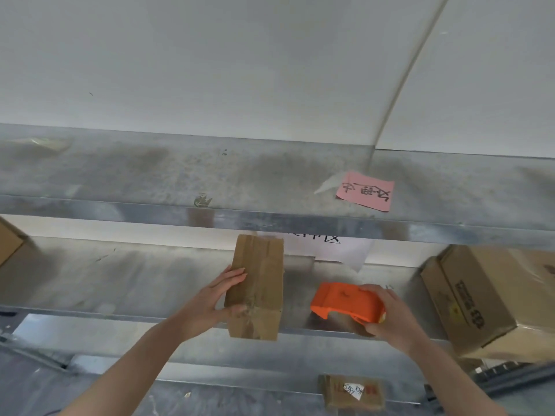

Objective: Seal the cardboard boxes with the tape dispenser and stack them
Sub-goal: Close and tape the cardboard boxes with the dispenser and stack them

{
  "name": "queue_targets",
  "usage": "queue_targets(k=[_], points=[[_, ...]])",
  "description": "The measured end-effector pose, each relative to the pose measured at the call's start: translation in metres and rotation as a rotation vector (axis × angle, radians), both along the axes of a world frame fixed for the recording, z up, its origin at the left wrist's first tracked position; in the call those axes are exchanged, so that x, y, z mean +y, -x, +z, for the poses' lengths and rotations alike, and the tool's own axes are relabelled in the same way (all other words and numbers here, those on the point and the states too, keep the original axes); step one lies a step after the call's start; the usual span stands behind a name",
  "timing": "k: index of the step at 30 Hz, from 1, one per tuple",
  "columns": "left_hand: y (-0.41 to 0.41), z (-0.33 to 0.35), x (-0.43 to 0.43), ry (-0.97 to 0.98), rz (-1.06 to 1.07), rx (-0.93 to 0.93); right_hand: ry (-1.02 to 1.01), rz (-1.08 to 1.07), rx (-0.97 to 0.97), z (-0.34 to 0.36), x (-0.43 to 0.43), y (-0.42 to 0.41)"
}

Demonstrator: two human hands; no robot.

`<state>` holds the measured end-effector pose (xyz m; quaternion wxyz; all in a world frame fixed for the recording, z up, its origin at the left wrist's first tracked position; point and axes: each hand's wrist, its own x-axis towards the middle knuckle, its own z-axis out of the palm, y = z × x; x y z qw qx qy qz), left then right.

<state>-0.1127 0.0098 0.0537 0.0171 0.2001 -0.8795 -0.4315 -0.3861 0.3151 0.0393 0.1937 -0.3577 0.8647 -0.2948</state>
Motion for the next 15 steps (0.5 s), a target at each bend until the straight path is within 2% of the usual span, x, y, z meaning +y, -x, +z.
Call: queue_targets(k=[6, 7, 9, 11, 13, 15], points=[[0.007, 0.032, 0.019, 0.039, 0.285, 0.191, 0.237, 0.068, 0.070, 0.068, -0.021, -0.039], [0.009, 0.038, 0.021, -0.023, 0.332, 0.240, 0.288, 0.092, 0.080, 0.081, -0.028, -0.047], [0.014, 0.054, 0.025, -0.294, 0.383, 0.301, 0.388, 0.156, 0.101, 0.106, -0.044, -0.066], [0.018, 0.067, 0.024, -0.551, 0.345, 0.206, 0.461, 0.209, 0.090, 0.127, -0.062, -0.086], [0.016, 0.073, 0.021, -0.713, 0.291, 0.134, 0.497, 0.249, 0.091, 0.137, -0.078, -0.101], [0.005, 0.074, 0.016, -0.797, 0.268, 0.177, 0.504, 0.273, 0.096, 0.140, -0.089, -0.110]])
